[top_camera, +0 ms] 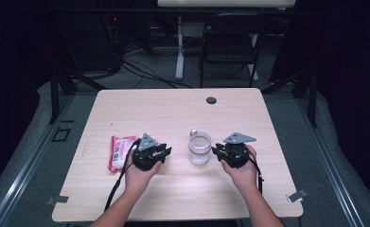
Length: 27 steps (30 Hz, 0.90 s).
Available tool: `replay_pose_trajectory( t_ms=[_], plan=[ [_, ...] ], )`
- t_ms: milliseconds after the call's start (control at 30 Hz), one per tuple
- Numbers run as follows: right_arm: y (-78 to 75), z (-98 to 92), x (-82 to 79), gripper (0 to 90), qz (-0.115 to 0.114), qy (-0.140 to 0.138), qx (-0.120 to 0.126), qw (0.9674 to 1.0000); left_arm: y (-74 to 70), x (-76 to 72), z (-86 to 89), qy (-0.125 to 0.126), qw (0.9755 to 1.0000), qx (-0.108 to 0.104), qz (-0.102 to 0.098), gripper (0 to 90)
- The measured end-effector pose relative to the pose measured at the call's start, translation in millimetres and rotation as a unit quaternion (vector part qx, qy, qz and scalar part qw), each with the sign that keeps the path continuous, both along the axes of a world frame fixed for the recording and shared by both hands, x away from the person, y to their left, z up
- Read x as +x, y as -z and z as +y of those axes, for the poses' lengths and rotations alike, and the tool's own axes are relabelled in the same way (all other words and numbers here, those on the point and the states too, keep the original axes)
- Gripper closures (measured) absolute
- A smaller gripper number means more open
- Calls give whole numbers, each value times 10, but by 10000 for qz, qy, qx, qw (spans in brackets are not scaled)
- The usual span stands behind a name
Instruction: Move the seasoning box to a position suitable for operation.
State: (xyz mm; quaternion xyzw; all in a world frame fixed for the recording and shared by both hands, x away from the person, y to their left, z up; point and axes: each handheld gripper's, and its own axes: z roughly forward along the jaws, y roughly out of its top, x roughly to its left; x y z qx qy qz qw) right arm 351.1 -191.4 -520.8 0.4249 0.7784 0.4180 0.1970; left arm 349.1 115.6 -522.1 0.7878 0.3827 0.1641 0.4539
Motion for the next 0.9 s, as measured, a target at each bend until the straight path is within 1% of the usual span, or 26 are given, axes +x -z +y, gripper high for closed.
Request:
replay_pose_trajectory(
  t_ms=[33, 100, 167, 200, 233, 300, 333, 400, 467, 500, 533, 600, 633, 667, 700, 767, 833, 900],
  plan=[
    [5, -13, 20, 745, -8, 9, 40, 10000, 9, 22, -77, -28, 10000, 58, 8, 706],
    [2, -24, 32, 752, 14, -12, 13, 10000, 16, 36, -111, -26, 10000, 63, 22, 710],
    [9, -38, 67, 775, -28, 58, 33, 10000, 34, 83, -222, 12, 10000, 46, 77, 729],
    [11, -49, 78, 782, -33, 54, 50, 10000, 34, 83, -222, 12, 10000, 46, 77, 735],
    [12, -57, 85, 789, -29, 60, 86, 9999, 47, 117, -295, 53, 9999, 50, 104, 736],
    [13, -63, 94, 794, -36, 58, 105, 9999, 51, 128, -324, 41, 9999, 59, 122, 736],
    [22, -72, 121, 806, -39, 28, 200, 9998, 57, 160, -391, 16, 9999, 66, 139, 736],
    [24, -75, 135, 817, -22, 40, 199, 9998, 56, 175, -414, 6, 9999, 102, 126, 736],
    [42, -63, 179, 828, -11, 26, 241, 9997, 60, 195, -458, -94, 9998, 157, 75, 729],
    [53, -42, 226, 842, -24, -13, 189, 9998, 65, 216, -491, -88, 9997, 162, 149, 747],
    [59, -26, 245, 850, -26, -30, 219, 9998, 74, 222, -511, -97, 9997, 151, 142, 760],
    [64, -14, 262, 859, -26, -41, 176, 9998, 82, 226, -526, -83, 9997, 131, 163, 817],
    [68, -4, 272, 867, -43, -33, 154, 9999, 91, 230, -546, -64, 9997, 104, 205, 817],
    [77, 5, 309, 878, -20, -64, 137, 9999, 102, 237, -573, -56, 9997, 106, 234, 853],
    [84, 12, 320, 885, -15, -54, 195, 9998, 102, 242, -606, -32, 9996, 148, 220, 869],
    [87, 12, 334, 892, 11, -65, 196, 9998, 99, 243, -620, 3, 9996, 171, 226, 898],
    [90, 22, 349, 900, 20, -81, 187, 9998, 98, 241, -641, -1, 9996, 213, 167, 900],
    [88, 37, 352, 900, 33, -96, 192, 9998, 94, 250, -633, -17, 9996, 237, 176, 900]
  ],
)
